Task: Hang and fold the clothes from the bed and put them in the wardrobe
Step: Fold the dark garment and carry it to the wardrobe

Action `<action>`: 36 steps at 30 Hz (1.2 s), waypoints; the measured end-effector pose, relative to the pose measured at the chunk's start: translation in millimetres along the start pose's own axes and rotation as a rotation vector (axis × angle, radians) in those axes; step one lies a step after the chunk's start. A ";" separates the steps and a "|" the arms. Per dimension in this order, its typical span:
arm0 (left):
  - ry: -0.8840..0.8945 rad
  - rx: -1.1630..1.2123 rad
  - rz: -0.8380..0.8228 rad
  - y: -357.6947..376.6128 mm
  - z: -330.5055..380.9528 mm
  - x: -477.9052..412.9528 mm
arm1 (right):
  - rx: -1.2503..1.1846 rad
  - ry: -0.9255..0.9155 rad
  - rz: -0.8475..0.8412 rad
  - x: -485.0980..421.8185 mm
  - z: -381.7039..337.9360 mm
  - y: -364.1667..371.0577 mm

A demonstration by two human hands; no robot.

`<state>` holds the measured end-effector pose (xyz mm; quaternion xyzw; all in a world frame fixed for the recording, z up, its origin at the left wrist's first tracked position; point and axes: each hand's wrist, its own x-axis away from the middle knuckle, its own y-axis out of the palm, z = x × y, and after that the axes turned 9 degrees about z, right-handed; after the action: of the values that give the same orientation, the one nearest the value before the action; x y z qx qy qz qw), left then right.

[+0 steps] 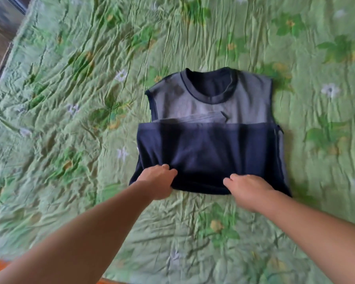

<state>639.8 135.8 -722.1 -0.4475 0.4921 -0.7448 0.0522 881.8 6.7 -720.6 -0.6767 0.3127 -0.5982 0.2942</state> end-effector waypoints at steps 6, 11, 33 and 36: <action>0.006 0.036 -0.219 38.2 31.6 58.4 | 0.062 -0.065 -0.280 42.8 -25.4 23.2; -0.008 0.065 0.368 19.0 13.2 37.7 | -0.040 -0.012 0.056 14.7 -16.3 -21.5; -0.075 0.278 0.247 -39.9 -70.8 -17.5 | -0.297 -0.006 0.413 -44.2 41.5 -45.0; -0.065 0.287 0.366 -66.2 -74.3 -28.0 | -0.253 0.010 0.558 -54.4 51.9 -70.5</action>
<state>627.1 235.1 -696.3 -0.3626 0.4521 -0.7706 0.2652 933.5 94.6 -705.9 -0.5930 0.5600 -0.4539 0.3588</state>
